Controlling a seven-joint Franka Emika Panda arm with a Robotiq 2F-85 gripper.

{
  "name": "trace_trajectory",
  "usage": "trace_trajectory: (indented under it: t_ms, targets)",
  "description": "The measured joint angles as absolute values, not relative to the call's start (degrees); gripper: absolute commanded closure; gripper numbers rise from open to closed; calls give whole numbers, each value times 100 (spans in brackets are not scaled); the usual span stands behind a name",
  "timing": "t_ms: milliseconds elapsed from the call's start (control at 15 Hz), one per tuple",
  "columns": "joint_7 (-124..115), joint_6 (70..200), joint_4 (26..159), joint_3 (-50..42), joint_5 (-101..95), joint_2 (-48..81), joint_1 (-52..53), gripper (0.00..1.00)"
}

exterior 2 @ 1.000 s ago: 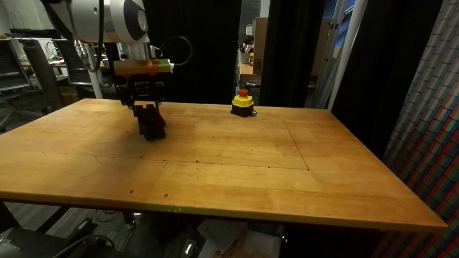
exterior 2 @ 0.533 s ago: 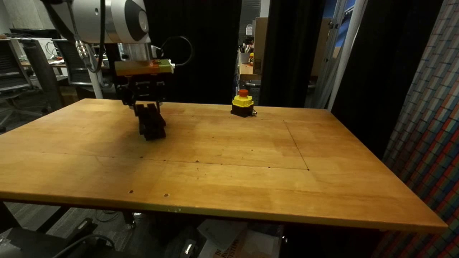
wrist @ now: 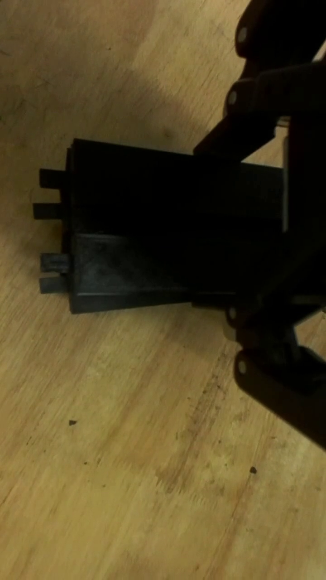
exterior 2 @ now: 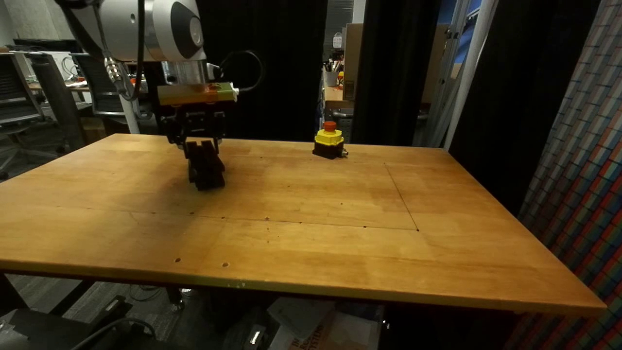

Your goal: Arrange the black objects together

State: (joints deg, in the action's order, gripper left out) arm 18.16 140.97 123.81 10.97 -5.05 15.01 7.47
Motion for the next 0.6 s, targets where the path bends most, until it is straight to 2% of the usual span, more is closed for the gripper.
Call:
trace_trajectory:
  t_ms: [133, 600]
  targets:
    - [1814, 14100, 12392, 1091, -505, 1501, 744, 0]
    - [1807, 14067, 12406, 1047, -505, 1495, 743, 0]
